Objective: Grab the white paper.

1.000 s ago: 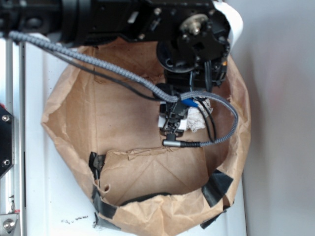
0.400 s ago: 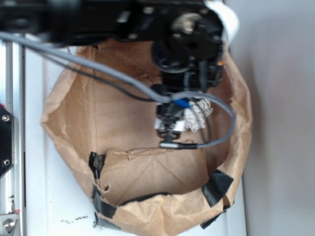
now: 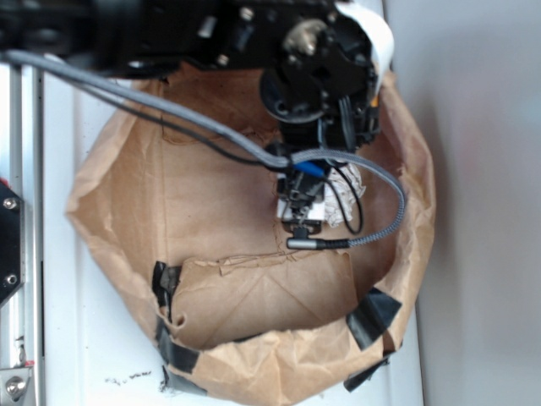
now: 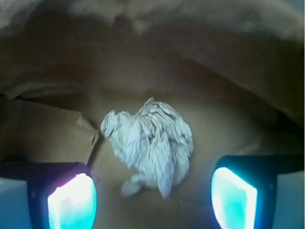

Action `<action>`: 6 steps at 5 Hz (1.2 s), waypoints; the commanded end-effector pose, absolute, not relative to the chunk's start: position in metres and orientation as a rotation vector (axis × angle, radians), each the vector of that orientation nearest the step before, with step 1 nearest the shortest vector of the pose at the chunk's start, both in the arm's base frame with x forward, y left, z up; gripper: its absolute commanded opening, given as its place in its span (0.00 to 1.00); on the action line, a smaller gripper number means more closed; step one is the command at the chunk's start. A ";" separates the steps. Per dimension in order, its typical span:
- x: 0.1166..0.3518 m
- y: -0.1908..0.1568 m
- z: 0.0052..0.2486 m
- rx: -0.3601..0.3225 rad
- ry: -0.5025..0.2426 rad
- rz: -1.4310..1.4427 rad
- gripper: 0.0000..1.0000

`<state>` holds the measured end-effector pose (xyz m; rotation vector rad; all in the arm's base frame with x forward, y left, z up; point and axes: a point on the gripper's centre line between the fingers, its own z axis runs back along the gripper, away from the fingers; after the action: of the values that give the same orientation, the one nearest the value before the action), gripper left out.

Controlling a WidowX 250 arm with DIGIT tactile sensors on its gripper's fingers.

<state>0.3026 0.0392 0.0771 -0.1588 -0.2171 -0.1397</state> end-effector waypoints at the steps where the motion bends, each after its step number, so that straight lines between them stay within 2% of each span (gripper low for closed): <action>1: 0.321 0.043 0.078 -0.107 -0.220 -0.152 1.00; 4: 0.325 0.034 0.041 -0.059 -0.143 -0.169 1.00; 5: 0.322 0.034 0.039 -0.053 -0.153 -0.159 0.00; 6: 0.320 0.037 0.042 -0.058 -0.163 -0.142 0.00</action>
<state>0.3138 0.0339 0.0238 -0.0800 -0.1004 -0.1383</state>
